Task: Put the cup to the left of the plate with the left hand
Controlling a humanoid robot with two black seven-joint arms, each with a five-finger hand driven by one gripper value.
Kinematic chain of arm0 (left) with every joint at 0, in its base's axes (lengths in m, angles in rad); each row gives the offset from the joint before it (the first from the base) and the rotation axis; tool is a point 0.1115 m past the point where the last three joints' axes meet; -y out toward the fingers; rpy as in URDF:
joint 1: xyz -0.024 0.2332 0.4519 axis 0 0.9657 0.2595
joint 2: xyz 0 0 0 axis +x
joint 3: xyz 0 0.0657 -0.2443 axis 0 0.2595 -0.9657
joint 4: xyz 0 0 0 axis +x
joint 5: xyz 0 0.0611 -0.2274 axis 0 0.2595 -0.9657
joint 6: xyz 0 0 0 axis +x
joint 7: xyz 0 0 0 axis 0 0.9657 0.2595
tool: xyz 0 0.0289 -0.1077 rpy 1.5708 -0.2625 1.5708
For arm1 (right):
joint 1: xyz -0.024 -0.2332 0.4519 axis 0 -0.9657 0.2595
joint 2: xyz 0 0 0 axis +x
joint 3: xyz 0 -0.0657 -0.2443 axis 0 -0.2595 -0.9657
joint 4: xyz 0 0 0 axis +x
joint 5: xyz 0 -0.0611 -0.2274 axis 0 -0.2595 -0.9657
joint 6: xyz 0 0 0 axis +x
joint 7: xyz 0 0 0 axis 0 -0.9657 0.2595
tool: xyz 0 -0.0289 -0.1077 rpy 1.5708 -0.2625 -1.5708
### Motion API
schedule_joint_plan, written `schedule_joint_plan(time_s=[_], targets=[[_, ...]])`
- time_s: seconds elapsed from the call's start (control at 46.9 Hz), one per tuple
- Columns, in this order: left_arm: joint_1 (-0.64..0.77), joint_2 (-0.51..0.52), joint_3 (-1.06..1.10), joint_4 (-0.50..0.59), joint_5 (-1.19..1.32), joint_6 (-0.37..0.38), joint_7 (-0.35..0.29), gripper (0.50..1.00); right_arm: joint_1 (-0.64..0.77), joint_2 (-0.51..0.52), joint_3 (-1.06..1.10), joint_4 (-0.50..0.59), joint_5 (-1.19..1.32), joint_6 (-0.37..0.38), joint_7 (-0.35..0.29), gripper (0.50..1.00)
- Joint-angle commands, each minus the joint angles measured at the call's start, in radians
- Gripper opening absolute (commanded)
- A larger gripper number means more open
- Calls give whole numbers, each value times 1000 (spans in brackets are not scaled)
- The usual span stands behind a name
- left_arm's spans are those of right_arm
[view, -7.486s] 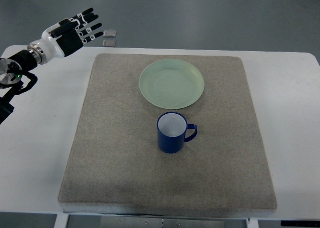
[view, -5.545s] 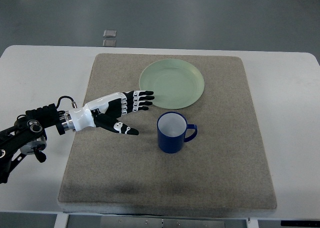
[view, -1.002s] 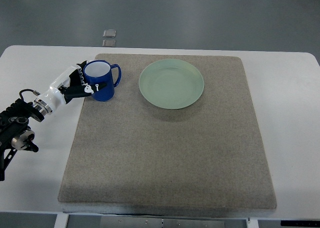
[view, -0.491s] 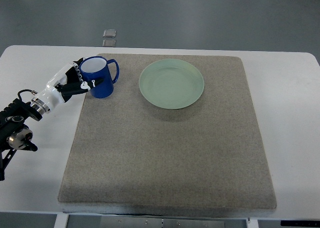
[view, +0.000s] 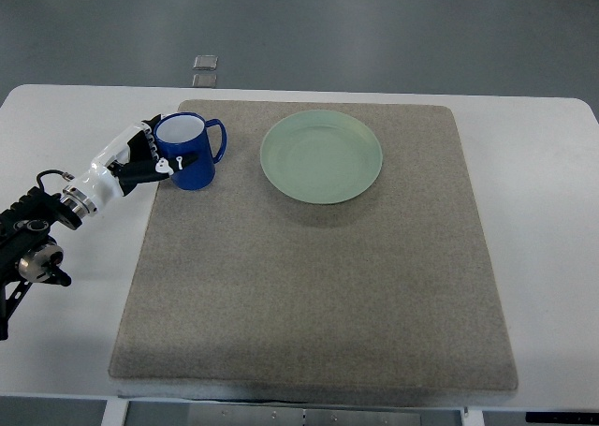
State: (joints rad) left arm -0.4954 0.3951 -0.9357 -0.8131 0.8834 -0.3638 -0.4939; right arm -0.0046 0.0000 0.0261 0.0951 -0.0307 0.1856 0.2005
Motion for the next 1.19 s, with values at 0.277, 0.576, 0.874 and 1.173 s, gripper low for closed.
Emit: schedule_joint_plan(time_s=[0.277,0.576,0.874,1.173], targets=[[0,10,2,-3,5,5,0,996,0,0,0,0,0,0,0,932],[-2,25,-17,-6,-17,-1,1,996,0,0,0,0,0,0,-1,932],[-35,117,0,-28,-334,-133,52,996,0,0,0,0,0,0,0,932],[-77,174,-3,-1,-598,-247,230,999,0,0,0,0,0,0,0,932]])
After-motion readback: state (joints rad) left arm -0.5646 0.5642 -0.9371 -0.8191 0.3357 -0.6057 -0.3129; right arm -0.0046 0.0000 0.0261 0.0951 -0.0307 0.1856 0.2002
